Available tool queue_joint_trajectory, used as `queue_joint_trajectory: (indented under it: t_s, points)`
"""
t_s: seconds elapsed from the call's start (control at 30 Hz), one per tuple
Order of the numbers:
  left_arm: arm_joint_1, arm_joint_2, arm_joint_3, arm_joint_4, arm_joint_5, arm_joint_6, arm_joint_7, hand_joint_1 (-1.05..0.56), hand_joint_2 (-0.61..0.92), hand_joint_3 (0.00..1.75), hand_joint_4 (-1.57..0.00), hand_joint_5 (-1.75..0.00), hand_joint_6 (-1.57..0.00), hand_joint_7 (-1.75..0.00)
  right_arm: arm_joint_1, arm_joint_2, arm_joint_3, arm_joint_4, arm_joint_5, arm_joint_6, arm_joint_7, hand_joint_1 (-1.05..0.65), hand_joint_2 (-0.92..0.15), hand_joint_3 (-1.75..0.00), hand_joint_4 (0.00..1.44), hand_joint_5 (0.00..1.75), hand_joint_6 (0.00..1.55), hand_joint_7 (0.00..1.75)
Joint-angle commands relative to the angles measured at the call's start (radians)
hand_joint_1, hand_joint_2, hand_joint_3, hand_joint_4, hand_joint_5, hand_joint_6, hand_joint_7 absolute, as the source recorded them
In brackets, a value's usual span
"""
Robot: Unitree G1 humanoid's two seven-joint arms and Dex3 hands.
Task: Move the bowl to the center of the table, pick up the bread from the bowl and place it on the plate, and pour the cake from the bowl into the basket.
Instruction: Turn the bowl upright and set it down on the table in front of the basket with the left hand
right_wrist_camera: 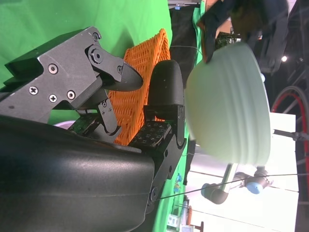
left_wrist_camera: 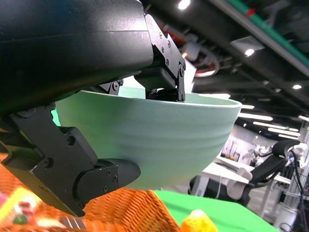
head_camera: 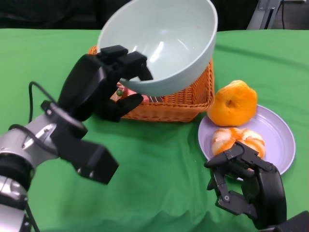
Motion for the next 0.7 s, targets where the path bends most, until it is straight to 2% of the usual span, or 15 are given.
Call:
queue_joint_trajectory:
  t_s: [0.03,0.17,0.3,0.57,0.7]
  points:
    - [0.016,0.076,-0.082,-0.025,0.092,-0.008,0.197,-0.06,0.46,1.22,-0.75,-1.75,-0.76,-1.55,0.000,-0.014,-0.012,-0.014,0.001,0.000,-0.006,-0.10,-0.55,-1.00,0.87,1.53,0.78,1.17]
    - [0.022,0.122,-0.170,-0.019,0.159,-0.016,0.343,-0.05,0.40,1.27,-0.77,-1.75,-0.78,-1.53,0.002,-0.014,-0.010,-0.022,0.016,0.020,0.003,-0.12,-0.56,-0.99,0.86,1.52,0.78,1.15]
    - [0.048,0.162,-0.246,-0.012,0.205,-0.017,0.463,-0.06,0.39,1.26,-0.79,-1.75,-0.75,-1.63,-0.001,-0.011,-0.013,-0.015,0.027,0.011,0.007,-0.11,-0.56,-0.99,0.87,1.52,0.78,1.15]
    - [0.121,0.233,-0.353,-0.004,0.241,-0.038,0.570,-0.05,0.39,1.23,-0.80,-1.74,-0.82,-1.51,-0.001,-0.017,-0.013,-0.016,0.021,0.014,0.007,-0.12,-0.56,-0.99,0.87,1.53,0.77,1.16]
    - [0.153,0.272,-0.413,-0.016,0.275,-0.040,0.612,-0.01,0.35,1.30,-0.80,-1.72,-0.82,-1.50,0.003,-0.014,-0.012,-0.023,0.021,0.017,0.004,-0.11,-0.55,-0.99,0.87,1.52,0.77,1.16]
